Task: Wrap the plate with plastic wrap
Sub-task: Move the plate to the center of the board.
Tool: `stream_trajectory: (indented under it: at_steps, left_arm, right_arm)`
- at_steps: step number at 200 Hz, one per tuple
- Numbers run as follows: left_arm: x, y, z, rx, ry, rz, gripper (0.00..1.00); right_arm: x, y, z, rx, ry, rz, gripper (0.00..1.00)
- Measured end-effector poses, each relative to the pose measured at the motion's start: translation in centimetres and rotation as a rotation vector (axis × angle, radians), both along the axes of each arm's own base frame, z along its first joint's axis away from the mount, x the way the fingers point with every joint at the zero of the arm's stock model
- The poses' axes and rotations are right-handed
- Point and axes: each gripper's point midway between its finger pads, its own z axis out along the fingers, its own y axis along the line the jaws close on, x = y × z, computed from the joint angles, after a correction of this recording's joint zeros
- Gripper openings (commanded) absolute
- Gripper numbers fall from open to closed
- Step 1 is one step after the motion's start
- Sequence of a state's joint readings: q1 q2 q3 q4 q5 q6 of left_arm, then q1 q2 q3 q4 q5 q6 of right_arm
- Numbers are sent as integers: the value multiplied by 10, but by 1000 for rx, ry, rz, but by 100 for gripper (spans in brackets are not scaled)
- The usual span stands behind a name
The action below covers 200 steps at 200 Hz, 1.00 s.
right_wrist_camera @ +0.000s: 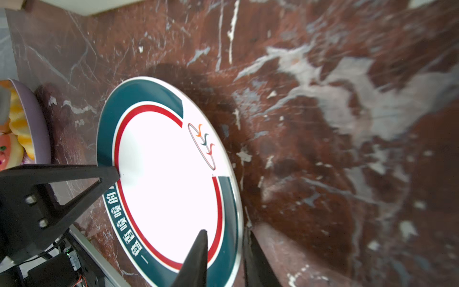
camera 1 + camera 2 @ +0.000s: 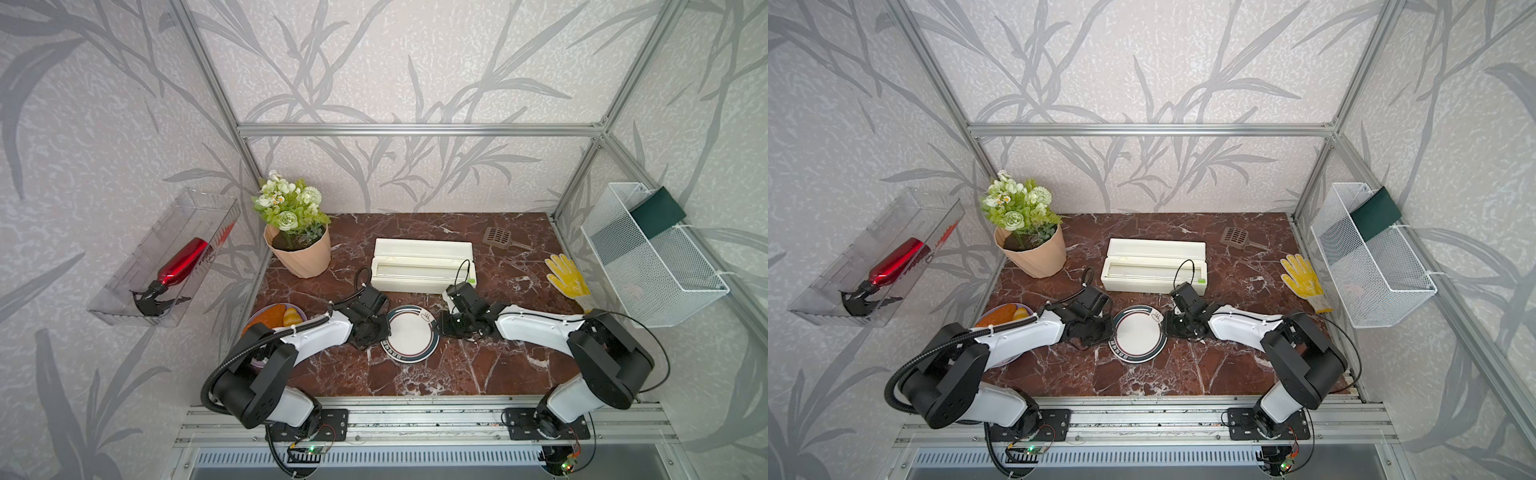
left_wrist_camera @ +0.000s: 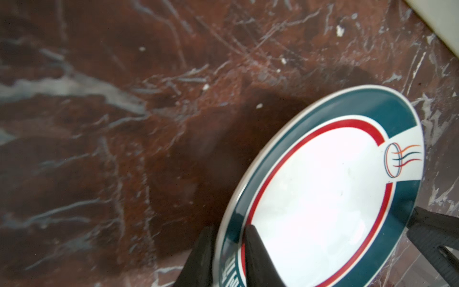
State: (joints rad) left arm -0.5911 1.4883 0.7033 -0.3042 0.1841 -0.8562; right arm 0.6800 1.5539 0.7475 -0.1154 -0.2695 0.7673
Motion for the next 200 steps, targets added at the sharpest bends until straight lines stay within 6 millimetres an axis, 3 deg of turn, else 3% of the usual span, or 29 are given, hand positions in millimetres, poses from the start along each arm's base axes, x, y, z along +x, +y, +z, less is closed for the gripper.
stream_trajectory:
  at_steps: [39,79,118,137,160,200]
  left_arm:
    - [18,-20,5,1,-19,-28,24]
    - [29,-26,10,7,-43,-33,28]
    - [30,-21,11,41,-48,-36,46]
    - [31,-15,15,79,-55,-38,54]
    - [38,-9,34,110,-89,-32,60]
    - [62,-7,96,117,-233,-20,62]
  right_arm:
    - [13,-21,4,2,-18,-43,26]
    - [20,-31,4,5,-18,-53,26]
    - [22,-42,2,-9,-9,-58,37]
    - [26,-53,6,-26,-12,-80,39]
    - [41,-70,22,-32,-45,-128,38]
    - [73,-102,42,-61,-94,-239,29]
